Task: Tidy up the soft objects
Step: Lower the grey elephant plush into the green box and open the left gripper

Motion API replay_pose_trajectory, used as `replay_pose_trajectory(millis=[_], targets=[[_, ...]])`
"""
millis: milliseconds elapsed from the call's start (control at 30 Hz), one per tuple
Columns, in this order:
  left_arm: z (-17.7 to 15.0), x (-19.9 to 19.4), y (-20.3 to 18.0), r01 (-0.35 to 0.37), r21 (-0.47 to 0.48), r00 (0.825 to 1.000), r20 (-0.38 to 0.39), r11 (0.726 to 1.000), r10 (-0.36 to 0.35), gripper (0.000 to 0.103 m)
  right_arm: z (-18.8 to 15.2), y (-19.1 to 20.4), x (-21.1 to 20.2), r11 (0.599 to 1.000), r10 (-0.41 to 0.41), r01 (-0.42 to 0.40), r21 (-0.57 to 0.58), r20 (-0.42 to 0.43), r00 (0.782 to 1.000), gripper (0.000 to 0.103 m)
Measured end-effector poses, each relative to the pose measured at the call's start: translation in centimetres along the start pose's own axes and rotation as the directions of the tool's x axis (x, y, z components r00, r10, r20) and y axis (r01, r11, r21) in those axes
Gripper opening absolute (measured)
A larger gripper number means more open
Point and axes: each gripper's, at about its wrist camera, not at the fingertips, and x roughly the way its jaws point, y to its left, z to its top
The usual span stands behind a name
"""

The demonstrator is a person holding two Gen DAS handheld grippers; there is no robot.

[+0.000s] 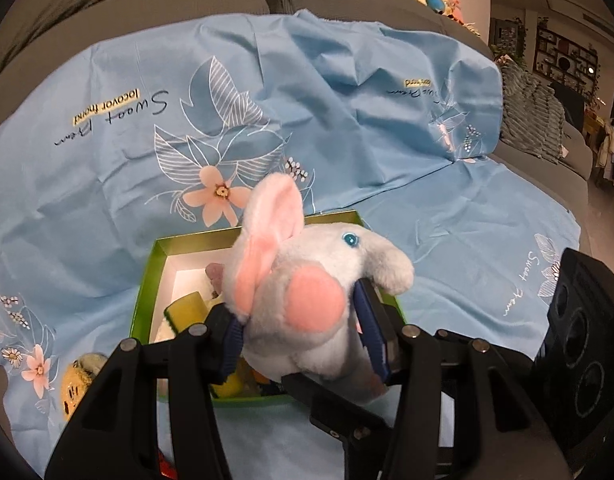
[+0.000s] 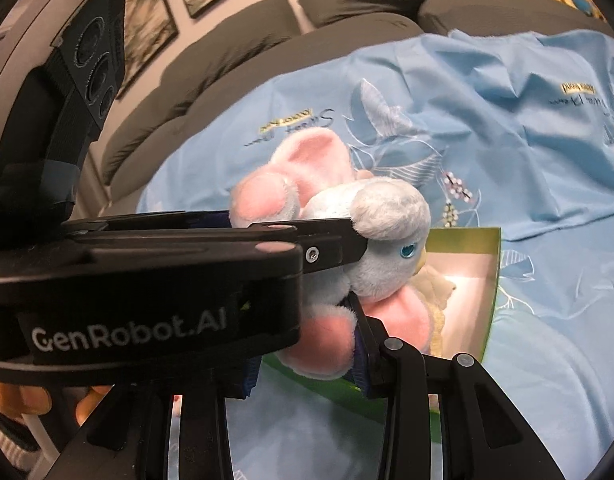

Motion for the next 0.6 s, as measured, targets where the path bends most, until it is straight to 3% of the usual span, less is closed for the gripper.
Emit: replay_pose_trajectory(millis=[333, 600], targets=[[-0.1, 5.0, 2.8, -0.011, -0.084, 0.993, -0.118, 0.996, 0.001, 0.053, 0.5, -0.9, 4.9, 0.996, -0.087, 0.084, -0.029, -0.1, 0.991, 0.039], [-0.6, 6.5, 2.1, 0.007, -0.062, 0.992, -0.128, 0.998, -0.015, 0.054, -0.1, -3.1, 5.8, 0.993, -0.085, 0.097, 0.065, -0.163, 0.983, 0.039]])
